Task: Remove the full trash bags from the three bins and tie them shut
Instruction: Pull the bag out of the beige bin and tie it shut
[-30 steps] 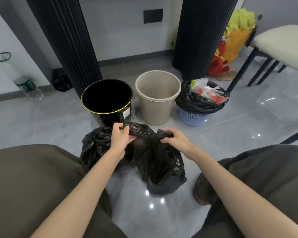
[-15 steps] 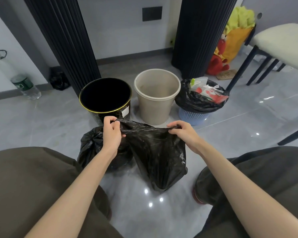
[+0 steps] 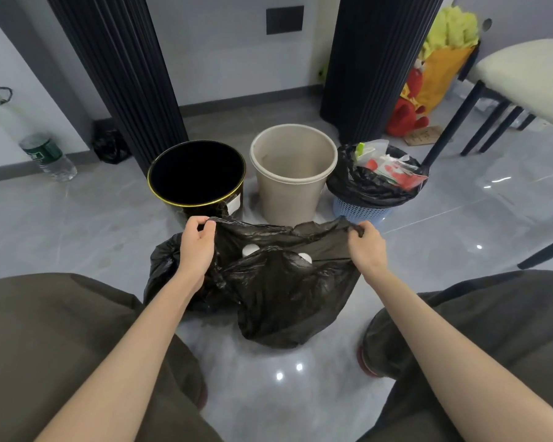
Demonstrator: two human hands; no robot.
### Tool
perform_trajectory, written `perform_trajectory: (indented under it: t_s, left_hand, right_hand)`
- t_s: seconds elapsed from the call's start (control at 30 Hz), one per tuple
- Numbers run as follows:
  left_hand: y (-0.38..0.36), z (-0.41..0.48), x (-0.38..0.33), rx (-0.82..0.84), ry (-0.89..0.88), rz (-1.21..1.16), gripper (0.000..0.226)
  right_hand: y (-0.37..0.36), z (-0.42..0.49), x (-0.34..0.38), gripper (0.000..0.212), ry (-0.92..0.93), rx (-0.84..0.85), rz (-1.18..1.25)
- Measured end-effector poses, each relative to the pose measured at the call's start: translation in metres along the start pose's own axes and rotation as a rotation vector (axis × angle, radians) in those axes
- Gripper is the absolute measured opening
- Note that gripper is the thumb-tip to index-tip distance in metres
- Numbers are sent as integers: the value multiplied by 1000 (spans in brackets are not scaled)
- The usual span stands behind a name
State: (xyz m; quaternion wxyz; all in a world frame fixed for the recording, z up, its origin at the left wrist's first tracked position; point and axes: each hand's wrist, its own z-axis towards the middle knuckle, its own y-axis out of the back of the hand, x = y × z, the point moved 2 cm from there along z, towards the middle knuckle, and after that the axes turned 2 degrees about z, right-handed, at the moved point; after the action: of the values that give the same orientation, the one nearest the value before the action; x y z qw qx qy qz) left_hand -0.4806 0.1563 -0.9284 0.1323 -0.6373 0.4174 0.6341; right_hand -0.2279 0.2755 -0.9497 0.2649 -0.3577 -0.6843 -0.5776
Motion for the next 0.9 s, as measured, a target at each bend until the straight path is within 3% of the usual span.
perform_trajectory:
  t_s: [0.13, 0.27, 0.43, 0.5, 0.57, 0.63, 0.73, 0.9]
  left_hand:
    - [0, 2, 2, 18, 9, 13, 19]
    - [-4, 2, 2, 69, -26, 0, 15]
    - [-6, 7, 3, 103, 14, -83, 15]
    - [-4, 10, 5, 112, 63, -146, 14]
    - [-3, 11, 5, 119, 108, -203, 14]
    - [-4, 10, 2, 129, 127, -262, 13]
    - [-7, 6, -2, 158, 118, -324, 12]
    - [-6, 4, -4, 256, 79, -284, 15]
  right_hand:
    - [-1, -3, 1, 33, 64, 11, -204]
    - [-11, -10, 13, 21, 311, 4, -477]
    - [-31, -19, 19, 22, 395, 182, -640]
    - [-31, -23, 21, 31, 477, 76, -702]
    - [-32, -26, 30, 34, 671, 64, -592]
    - [-38, -33, 42, 40, 745, 308, -394]
    - [-56, -47, 48, 62, 699, 639, -288]
    - [-81, -57, 47, 115, 601, 669, -230]
